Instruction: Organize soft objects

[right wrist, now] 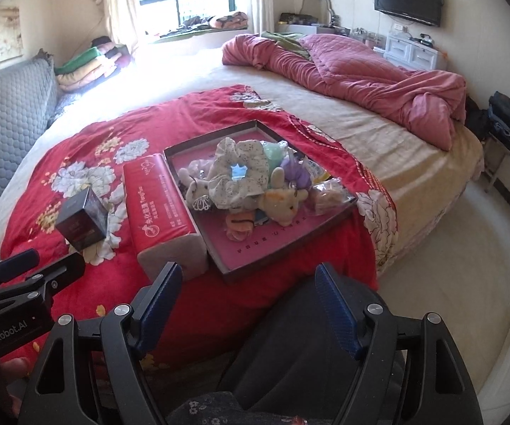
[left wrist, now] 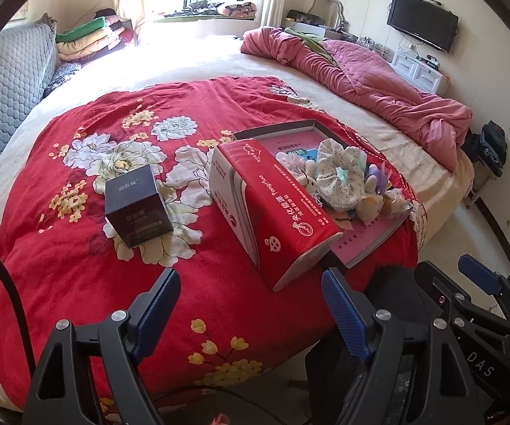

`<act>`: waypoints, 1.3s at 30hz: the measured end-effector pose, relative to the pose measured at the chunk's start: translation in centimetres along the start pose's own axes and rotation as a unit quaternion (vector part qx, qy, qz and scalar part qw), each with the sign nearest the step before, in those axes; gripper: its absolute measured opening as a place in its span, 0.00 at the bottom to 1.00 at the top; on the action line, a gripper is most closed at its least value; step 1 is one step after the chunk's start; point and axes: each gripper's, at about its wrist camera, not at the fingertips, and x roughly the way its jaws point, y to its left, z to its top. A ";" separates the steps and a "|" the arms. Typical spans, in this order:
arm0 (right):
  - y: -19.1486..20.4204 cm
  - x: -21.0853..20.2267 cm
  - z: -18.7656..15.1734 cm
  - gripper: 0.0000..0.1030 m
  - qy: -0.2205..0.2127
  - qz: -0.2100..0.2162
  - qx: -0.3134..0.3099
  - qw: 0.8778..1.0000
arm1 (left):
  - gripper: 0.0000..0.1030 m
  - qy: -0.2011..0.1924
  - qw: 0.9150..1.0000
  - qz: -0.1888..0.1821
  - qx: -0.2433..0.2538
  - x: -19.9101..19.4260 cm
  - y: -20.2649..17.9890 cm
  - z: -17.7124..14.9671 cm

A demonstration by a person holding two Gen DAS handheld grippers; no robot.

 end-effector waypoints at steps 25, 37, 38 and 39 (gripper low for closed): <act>-0.1 0.6 -0.2 0.76 0.011 -0.004 0.006 1.000 | 0.79 0.010 1.000 0.009 0.005 1.0 -0.4 -0.4; -0.1 0.7 -0.2 0.76 0.012 -0.004 0.006 1.000 | 0.79 0.014 1.000 0.014 0.006 1.2 -0.4 -0.5; -0.1 0.6 -0.2 0.76 0.012 -0.005 0.006 1.000 | 0.79 0.014 1.000 0.014 0.006 1.2 -0.4 -0.5; -0.1 0.6 -0.2 0.76 0.012 -0.004 0.006 1.000 | 0.79 0.014 1.000 0.015 0.006 1.2 -0.4 -0.5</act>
